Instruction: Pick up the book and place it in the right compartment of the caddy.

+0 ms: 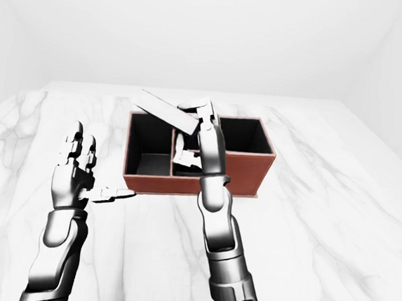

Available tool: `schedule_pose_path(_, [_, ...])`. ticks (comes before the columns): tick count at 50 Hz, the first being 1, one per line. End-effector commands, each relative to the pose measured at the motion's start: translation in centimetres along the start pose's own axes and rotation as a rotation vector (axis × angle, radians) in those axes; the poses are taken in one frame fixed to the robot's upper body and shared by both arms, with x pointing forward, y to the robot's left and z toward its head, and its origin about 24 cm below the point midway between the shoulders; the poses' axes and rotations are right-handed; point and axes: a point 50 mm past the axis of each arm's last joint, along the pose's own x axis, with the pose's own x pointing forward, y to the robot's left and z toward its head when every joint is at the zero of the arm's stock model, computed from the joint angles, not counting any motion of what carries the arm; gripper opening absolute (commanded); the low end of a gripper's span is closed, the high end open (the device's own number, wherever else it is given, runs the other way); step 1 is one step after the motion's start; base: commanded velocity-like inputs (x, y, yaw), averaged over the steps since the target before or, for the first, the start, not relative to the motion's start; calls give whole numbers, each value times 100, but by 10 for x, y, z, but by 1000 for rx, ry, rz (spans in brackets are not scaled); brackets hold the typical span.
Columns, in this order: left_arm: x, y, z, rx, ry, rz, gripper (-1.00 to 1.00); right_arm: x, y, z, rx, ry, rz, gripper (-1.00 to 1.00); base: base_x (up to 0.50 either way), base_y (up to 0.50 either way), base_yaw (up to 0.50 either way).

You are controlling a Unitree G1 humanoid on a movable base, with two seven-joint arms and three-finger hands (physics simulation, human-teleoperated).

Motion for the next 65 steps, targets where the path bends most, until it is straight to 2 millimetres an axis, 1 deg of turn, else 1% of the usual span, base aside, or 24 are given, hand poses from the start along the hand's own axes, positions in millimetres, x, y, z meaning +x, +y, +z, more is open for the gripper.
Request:
schedule_pose_path(1, [-1,-1,-1,-10,7,-13,100,2,-30,15,53,-86,-111,-100,0,0,0])
schedule_pose_path(15, [-1,-1,-1,-9,4,-13,100,1,-57,8,42,-69,-182,-100,0,0,0])
schedule_pose_path(22, [-1,-1,0,-9,3,-13,100,0,-77,6,39,-62,-232,-100,0,0,0])
schedule_pose_path(26, [-1,-2,1,-8,-3,-14,100,-1,-82,5,33,-59,-240,-100,0,0,0])
schedule_pose_path(31, [-1,-2,-2,-8,11,-14,100,0,-90,5,42,-52,-254,-100,0,0,0])
schedule_pose_path(39, [-1,-2,1,-8,-3,-15,100,3,-100,1,52,-38,-274,-100,0,0,0])
schedule_pose_path(54, [-1,-1,-2,-7,11,-15,100,5,-115,-13,58,1,-305,-100,0,0,0])
schedule_pose_path(59, [-1,-2,-1,-8,4,-16,100,1,-123,-14,49,6,-324,-100,0,0,0])
schedule_pose_path(65, [-1,-2,0,-7,-1,-16,100,-4,-127,-15,46,9,-335,-100,0,0,0])
